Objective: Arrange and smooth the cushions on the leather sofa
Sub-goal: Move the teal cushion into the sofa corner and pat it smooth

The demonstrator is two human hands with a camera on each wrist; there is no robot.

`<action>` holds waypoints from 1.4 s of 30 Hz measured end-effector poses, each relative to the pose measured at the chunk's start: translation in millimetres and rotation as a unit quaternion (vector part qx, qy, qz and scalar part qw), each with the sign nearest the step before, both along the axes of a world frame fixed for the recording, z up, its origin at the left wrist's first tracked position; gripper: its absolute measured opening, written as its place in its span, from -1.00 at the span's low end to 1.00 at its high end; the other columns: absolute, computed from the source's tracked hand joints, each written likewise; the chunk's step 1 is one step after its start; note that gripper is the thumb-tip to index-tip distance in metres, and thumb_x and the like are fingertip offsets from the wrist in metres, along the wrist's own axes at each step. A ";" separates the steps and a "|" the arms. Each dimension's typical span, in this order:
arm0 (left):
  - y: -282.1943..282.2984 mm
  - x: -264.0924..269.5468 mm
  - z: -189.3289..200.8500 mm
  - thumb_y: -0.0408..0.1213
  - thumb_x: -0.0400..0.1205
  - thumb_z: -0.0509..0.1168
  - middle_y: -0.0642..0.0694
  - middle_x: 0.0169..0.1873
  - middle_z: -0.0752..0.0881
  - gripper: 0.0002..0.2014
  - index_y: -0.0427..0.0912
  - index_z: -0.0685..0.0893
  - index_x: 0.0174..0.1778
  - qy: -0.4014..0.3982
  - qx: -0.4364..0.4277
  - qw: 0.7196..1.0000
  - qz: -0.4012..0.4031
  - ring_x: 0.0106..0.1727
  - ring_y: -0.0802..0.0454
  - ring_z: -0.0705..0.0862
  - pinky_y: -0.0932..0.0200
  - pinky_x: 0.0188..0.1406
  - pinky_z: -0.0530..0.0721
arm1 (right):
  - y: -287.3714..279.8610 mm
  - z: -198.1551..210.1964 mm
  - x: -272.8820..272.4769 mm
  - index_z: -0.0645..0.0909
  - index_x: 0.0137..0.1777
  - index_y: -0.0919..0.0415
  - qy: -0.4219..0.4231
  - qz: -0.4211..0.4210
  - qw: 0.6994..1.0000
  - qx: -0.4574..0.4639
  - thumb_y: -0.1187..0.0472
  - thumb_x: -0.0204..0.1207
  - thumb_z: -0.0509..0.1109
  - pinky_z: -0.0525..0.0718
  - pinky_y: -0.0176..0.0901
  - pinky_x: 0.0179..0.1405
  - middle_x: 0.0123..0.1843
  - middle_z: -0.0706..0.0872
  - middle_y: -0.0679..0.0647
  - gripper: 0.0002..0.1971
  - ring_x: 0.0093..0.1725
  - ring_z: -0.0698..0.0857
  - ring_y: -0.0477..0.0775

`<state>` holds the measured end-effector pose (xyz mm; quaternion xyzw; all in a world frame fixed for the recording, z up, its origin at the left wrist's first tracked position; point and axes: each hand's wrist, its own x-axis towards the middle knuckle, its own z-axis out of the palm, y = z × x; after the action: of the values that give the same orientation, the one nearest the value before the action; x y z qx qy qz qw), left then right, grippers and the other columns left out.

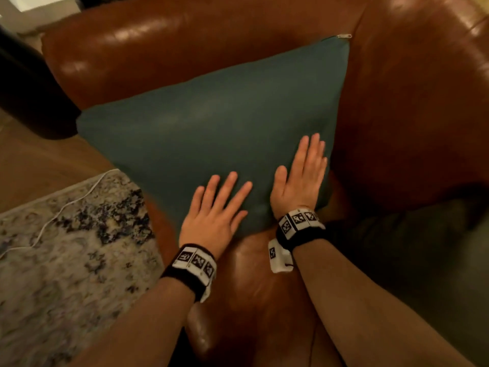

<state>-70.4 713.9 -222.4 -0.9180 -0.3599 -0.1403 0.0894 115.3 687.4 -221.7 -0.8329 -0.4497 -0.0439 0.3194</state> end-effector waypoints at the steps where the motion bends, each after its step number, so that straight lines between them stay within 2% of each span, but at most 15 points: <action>1: 1.3 -11.0 -8.5 0.13 0.73 0.07 0.04 0.73 -0.16 -0.36 0.20 -0.02 0.71 0.012 0.006 1.000 0.006 0.71 -0.12 -0.09 -0.06 0.67 -0.21 | -4.8 -8.9 3.7 0.01 0.71 0.29 0.028 -0.023 0.999 -0.002 -0.05 0.72 -0.12 0.00 0.19 0.68 0.74 0.06 0.24 -0.36 0.72 0.02 0.23; 5: -17.3 -63.2 -39.2 0.07 0.72 0.06 0.07 0.73 -0.21 -0.34 0.17 -0.05 0.72 0.037 -0.021 0.999 0.020 0.69 -0.15 -0.01 -0.15 0.67 -0.13 | -24.0 -36.1 9.7 -0.07 0.73 0.23 0.230 -0.131 0.964 0.014 0.01 0.74 -0.11 0.03 0.03 0.68 0.74 0.04 0.23 -0.39 0.71 0.06 0.18; 10: -40.1 -106.8 -61.9 -0.15 0.55 0.05 -0.04 0.72 -0.28 -0.19 0.10 -0.16 0.74 0.122 -0.085 0.989 0.015 0.72 -0.16 -0.29 -0.19 0.67 -0.15 | -24.3 -31.3 15.9 -0.04 0.74 0.19 0.366 -0.208 0.907 0.018 0.02 0.79 -0.06 0.10 -0.12 0.59 0.70 0.15 0.30 -0.43 0.65 0.20 0.23; 14: -61.7 -105.8 -39.7 -0.21 0.39 0.26 -0.26 0.72 -0.10 -0.11 0.06 0.15 0.71 0.156 -0.159 0.975 0.006 0.73 -0.22 -0.19 -0.20 0.67 -0.08 | -29.4 1.3 6.8 0.05 0.72 0.23 0.229 -0.163 0.960 0.011 0.03 0.74 0.01 0.02 -0.02 0.64 0.72 0.10 0.28 -0.40 0.69 0.10 0.26; 16: -69.5 -87.6 -19.6 -0.16 0.41 0.19 -0.33 0.66 0.24 -0.24 -0.02 0.34 0.63 0.140 -0.195 0.970 -0.043 0.68 -0.33 0.15 -0.24 0.61 0.17 | -34.8 23.8 -9.6 0.33 0.61 0.26 0.099 -0.045 0.993 0.048 0.12 0.63 0.18 0.19 0.00 0.60 0.60 0.34 0.30 -0.45 0.59 0.29 0.26; 18: -68.3 -58.4 -0.2 -0.16 0.43 0.18 -0.22 0.40 0.60 -0.43 -0.07 0.57 0.42 0.124 -0.263 0.950 -0.114 0.38 -0.32 0.57 -0.18 0.35 0.44 | -41.9 34.2 -26.6 0.67 0.22 0.22 0.081 0.108 0.989 0.059 0.27 0.44 0.26 0.48 -0.04 0.37 0.22 0.67 0.18 -0.64 0.26 0.59 0.21; 20: -55.7 -25.8 14.4 -0.19 0.51 0.22 -0.12 0.24 0.69 -0.58 -0.02 0.63 0.31 0.078 -0.387 0.912 -0.108 0.20 -0.22 0.68 -0.05 0.18 0.56 | -45.0 36.2 -35.5 0.74 -0.10 0.06 0.223 0.220 0.949 -0.043 0.31 0.35 0.21 0.66 -0.03 0.09 -0.15 0.77 -0.02 -0.71 -0.07 0.72 0.08; 22: -33.4 -4.4 16.5 -0.20 0.57 0.21 -0.06 0.25 0.72 -0.61 0.09 0.65 0.32 0.030 -0.496 0.867 -0.029 0.21 -0.14 0.69 0.09 0.14 0.62 | -38.3 26.0 -31.6 0.76 -0.09 -0.04 0.301 0.275 0.884 -0.229 0.40 0.41 0.21 0.71 -0.02 0.09 -0.15 0.81 -0.08 -0.63 -0.09 0.76 -0.03; 26: 4.2 -9.9 6.4 -0.13 0.61 0.13 0.10 0.25 0.75 -0.70 0.22 0.75 0.07 0.012 -0.562 0.824 0.069 0.31 -0.01 0.68 0.17 0.35 0.58 | -7.3 22.5 4.2 0.79 -0.19 -0.15 0.269 0.260 0.813 -0.446 0.41 0.50 0.22 0.70 0.01 0.26 0.05 0.84 -0.06 -0.56 0.12 0.76 -0.07; 30: 16.5 -52.6 8.0 -0.20 0.67 0.16 0.09 0.36 0.68 -0.68 0.12 0.77 0.19 0.125 -0.565 0.805 0.129 0.39 -0.02 0.62 0.16 0.43 0.51 | -17.4 28.3 64.2 0.71 0.29 -0.01 0.114 0.150 0.799 -0.571 0.00 0.60 0.36 0.59 -0.02 0.32 0.37 0.69 0.02 -0.70 0.33 0.64 0.16; 34: 30.6 -82.7 49.2 -0.22 0.57 0.21 -0.14 0.13 0.78 -0.72 -0.07 0.78 0.09 0.237 -0.495 0.820 0.165 0.13 -0.19 0.74 -0.03 0.15 0.73 | -17.9 76.5 89.9 0.73 0.14 0.15 0.142 0.033 0.847 -0.512 0.18 0.61 0.29 0.73 0.08 0.10 0.18 0.73 0.19 -0.78 0.07 0.71 0.27; 36: 28.8 -67.2 91.8 -0.19 0.56 0.19 -0.17 0.00 0.78 -0.76 -0.09 0.72 0.03 0.239 -0.432 0.862 0.118 0.02 -0.25 0.75 -0.04 0.00 0.74 | -13.0 114.1 83.7 0.74 -0.01 0.09 0.113 0.027 0.898 -0.424 0.23 0.58 0.21 0.72 0.04 0.01 0.07 0.74 0.17 -0.76 -0.02 0.70 0.26; 39: 28.0 -23.0 156.4 -0.11 0.55 0.06 -0.13 -0.09 0.77 -0.71 -0.05 0.68 -0.03 -0.003 -0.299 0.954 0.016 -0.01 -0.25 0.71 -0.05 -0.05 0.68 | 7.8 165.1 54.8 0.72 -0.03 0.13 0.043 0.086 0.990 -0.106 0.26 0.47 0.16 0.57 -0.06 0.11 0.00 0.75 0.16 -0.72 0.04 0.66 0.24; 41: 47.2 11.3 176.1 -0.12 0.56 0.03 -0.13 0.18 0.71 -0.60 -0.03 0.67 0.19 -0.163 -0.226 0.960 0.006 0.25 -0.21 0.62 -0.13 0.27 0.55 | 38.7 173.5 31.5 0.69 0.18 0.23 -0.026 0.189 0.981 0.015 0.23 0.48 0.16 0.45 -0.08 0.32 0.19 0.70 0.19 -0.63 0.24 0.59 0.22; 42: 62.8 23.5 177.1 -0.08 0.61 0.01 -0.11 0.42 0.58 -0.52 -0.02 0.56 0.42 -0.161 -0.209 0.964 0.034 0.46 -0.20 0.48 -0.20 0.48 0.39 | 56.3 171.1 22.3 0.64 0.31 0.22 -0.052 0.244 0.968 0.002 0.18 0.53 0.16 0.39 -0.03 0.44 0.32 0.66 0.18 -0.59 0.36 0.54 0.19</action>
<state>-46.9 776.7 -45.3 -0.8691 -0.4214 -0.2049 -0.1586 137.6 743.7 -50.6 -0.6941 -0.6552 -0.0090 0.2982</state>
